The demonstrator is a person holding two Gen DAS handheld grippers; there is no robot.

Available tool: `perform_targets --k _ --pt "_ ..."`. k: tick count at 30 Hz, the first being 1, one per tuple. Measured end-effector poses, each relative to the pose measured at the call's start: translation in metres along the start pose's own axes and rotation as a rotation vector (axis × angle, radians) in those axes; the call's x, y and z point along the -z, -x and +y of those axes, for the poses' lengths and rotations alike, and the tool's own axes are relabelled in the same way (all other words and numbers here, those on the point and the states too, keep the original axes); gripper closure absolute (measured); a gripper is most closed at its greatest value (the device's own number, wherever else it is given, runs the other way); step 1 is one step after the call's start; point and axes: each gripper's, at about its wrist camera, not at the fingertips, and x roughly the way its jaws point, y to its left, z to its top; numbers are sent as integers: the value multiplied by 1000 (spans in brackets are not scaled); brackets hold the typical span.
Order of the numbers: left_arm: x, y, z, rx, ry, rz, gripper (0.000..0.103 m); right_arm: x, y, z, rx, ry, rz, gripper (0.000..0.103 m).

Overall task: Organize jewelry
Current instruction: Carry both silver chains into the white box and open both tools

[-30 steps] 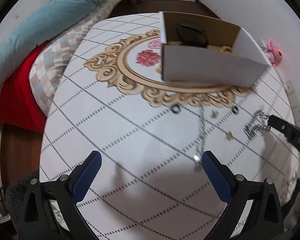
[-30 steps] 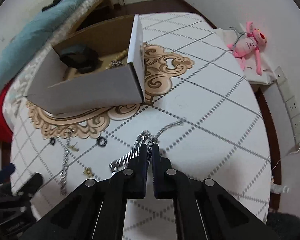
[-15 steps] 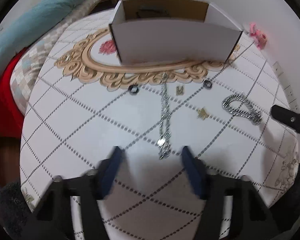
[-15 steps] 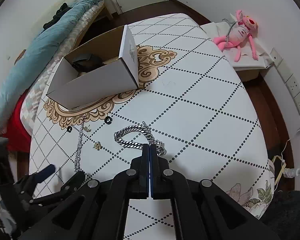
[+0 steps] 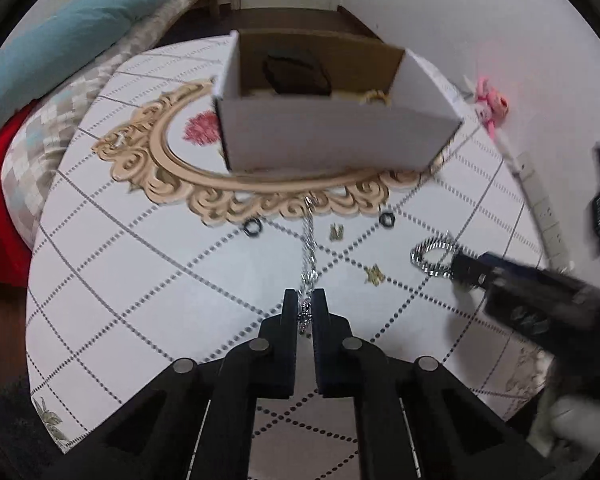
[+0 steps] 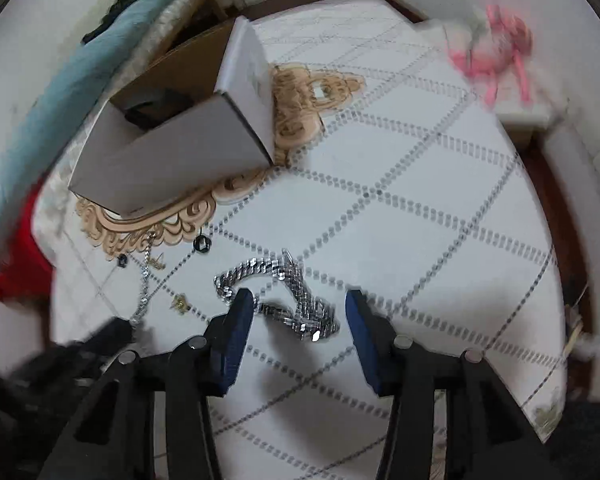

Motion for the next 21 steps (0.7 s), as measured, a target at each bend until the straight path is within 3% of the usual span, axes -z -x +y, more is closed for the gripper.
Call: perform_targets --k 2,9,21 --pt "-4 10 5 13 18 -17 99 1 -2 10 28 31 -1 95" --pt "-25 41 21 39 32 -81 99 -5 15 26 -8 30 -33 97" --pt "-87 101 7 141 11 -207 99 -60 117 45 -199 41 -202 97"
